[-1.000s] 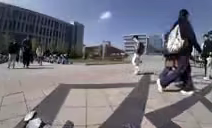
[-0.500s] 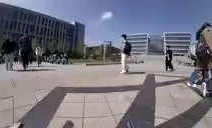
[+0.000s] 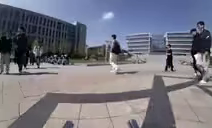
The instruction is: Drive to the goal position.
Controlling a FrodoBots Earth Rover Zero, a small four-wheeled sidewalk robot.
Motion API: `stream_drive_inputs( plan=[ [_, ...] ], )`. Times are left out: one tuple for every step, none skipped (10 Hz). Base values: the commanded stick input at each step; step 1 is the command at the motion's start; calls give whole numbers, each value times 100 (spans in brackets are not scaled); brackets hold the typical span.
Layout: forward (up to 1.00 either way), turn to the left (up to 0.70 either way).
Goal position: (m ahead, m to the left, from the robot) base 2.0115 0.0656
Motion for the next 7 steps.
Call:
stream_drive_inputs(
  plan=[
    [0,0],
    [0,0],
    [0,0],
    [0,0],
    [0,0],
    [0,0],
    [0,-12]
  ],
)
